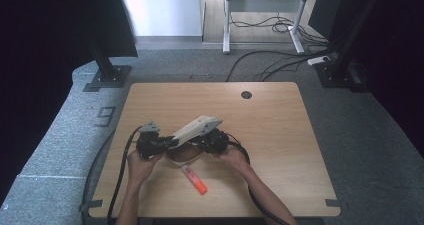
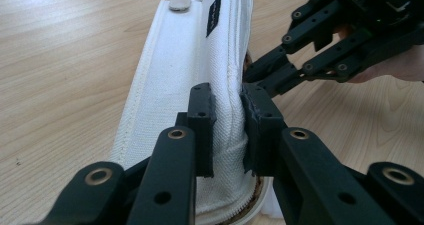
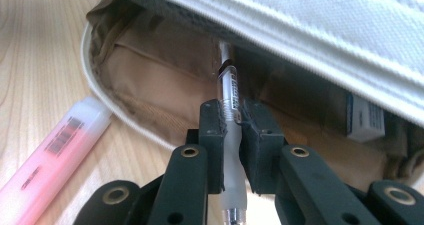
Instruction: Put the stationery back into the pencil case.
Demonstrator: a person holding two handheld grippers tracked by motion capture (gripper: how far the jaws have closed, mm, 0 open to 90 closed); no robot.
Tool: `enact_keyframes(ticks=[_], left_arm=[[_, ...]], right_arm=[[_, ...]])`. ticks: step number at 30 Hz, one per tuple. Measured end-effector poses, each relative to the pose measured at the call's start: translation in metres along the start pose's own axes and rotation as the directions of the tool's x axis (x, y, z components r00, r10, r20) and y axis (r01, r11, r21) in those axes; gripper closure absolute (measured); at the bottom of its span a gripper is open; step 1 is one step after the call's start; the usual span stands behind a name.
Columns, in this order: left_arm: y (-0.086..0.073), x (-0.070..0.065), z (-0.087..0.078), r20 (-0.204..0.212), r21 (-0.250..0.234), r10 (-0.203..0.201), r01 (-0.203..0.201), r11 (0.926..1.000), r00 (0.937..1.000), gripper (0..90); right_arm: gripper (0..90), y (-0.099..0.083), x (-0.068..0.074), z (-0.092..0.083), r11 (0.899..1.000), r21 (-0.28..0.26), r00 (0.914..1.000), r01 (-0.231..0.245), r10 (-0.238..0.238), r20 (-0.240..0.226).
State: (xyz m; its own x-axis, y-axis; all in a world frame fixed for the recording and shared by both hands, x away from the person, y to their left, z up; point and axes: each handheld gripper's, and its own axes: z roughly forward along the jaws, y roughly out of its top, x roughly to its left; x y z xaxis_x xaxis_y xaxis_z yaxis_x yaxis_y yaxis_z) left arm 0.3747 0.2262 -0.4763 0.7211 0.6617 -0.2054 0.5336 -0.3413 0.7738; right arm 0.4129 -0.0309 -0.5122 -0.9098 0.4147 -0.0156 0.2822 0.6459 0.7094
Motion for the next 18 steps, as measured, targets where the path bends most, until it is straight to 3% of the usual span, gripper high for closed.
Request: enact_keyframes(ticks=[7,13,18], left_arm=[[0.000,0.000,0.000,-0.006,0.006,0.003,-0.003,1.0000,1.0000,75.9],[0.000,0.001,0.001,0.007,0.008,-0.006,0.006,1.0000,1.0000,75.8],[-0.001,0.001,0.001,0.008,0.010,-0.004,0.004,0.9999,1.0000,75.8]], right_arm=[[78.0,0.007,-0.004,0.010,1.000,0.007,0.9997,0.022,-0.022,0.013],[76.2,0.005,-0.015,0.013,1.000,0.009,0.9996,-0.004,0.004,0.027],[66.7,0.003,-0.018,0.015,1.000,0.029,0.9986,-0.006,0.005,0.052]])
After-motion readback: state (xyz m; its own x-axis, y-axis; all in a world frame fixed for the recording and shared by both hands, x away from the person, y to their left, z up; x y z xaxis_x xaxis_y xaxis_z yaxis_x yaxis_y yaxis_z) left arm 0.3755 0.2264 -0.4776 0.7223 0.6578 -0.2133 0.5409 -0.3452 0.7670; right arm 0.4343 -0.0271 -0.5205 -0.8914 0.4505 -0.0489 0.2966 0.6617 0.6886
